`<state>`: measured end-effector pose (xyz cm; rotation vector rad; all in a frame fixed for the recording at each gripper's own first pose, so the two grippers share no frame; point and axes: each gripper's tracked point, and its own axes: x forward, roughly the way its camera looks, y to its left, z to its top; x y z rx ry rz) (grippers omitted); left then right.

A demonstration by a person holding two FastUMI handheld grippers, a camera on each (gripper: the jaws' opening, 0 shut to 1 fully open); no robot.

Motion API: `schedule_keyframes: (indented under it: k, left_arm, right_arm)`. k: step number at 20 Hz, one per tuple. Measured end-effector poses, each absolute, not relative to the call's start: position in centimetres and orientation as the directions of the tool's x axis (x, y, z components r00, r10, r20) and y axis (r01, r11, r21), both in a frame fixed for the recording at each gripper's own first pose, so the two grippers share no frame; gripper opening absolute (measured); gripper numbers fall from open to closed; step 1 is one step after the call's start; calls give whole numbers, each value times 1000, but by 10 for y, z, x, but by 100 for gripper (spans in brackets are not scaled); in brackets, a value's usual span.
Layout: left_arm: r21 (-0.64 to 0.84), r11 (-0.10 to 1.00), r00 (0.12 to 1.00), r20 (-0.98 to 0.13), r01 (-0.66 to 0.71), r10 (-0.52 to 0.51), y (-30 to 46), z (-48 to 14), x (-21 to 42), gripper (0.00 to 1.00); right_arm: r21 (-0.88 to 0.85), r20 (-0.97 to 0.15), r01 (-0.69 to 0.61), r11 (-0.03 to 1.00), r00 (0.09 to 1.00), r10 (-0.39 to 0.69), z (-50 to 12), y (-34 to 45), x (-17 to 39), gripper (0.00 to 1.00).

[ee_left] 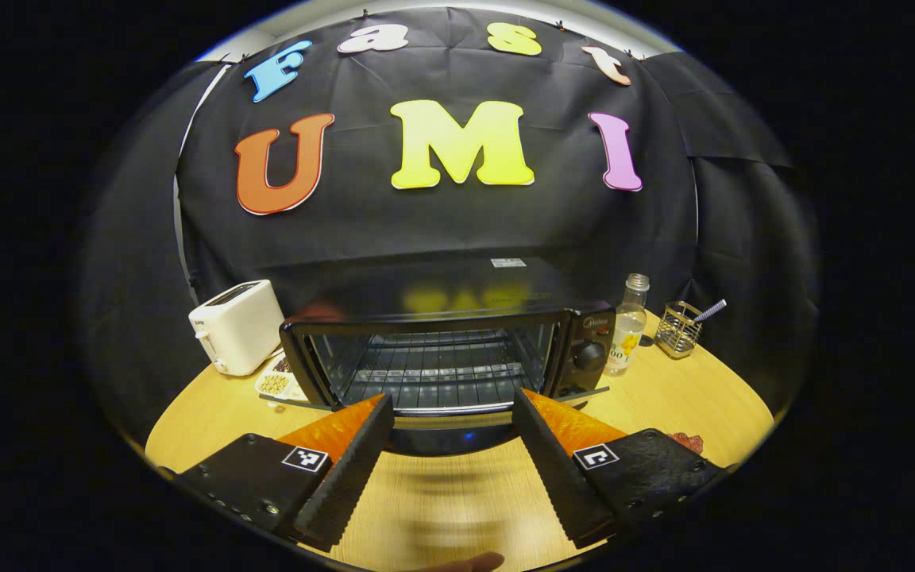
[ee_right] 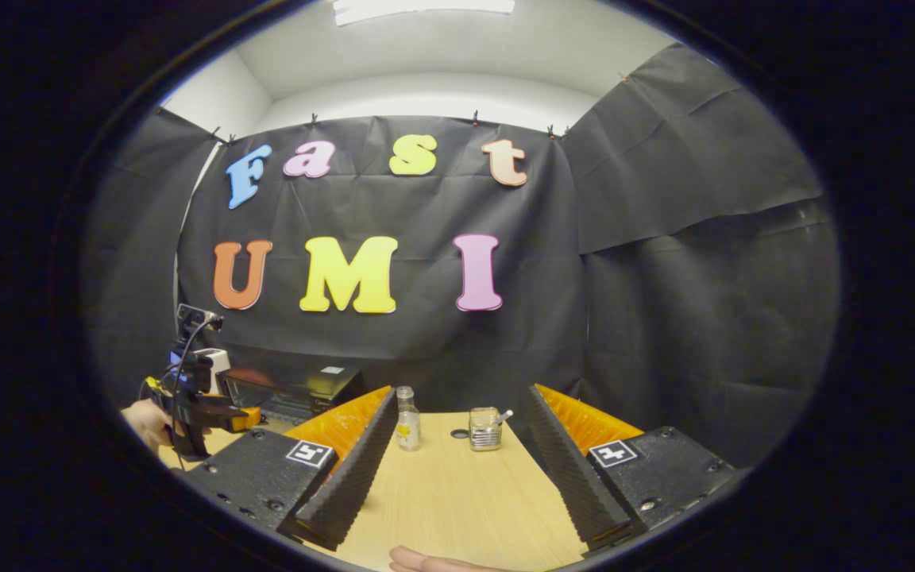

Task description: Open the electric oven with the left hand, put the food in, and close the electric oven.

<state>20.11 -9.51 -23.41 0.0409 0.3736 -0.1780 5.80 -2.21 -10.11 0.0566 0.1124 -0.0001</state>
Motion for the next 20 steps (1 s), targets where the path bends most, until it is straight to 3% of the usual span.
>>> schedule_keyframes:
  k: [13,20]
  left_arm:
    - [0,984,901,-402,177,-162,-90,-300,147,96]
    - [-29,983,828,-535,179,-166,-89,-357,131,96]
  right_arm:
    - [22,-74,-9,1000,997,11,-85,-14,20,100]
    - [39,-93,-34,999,995,37,-93,-6,20,100]
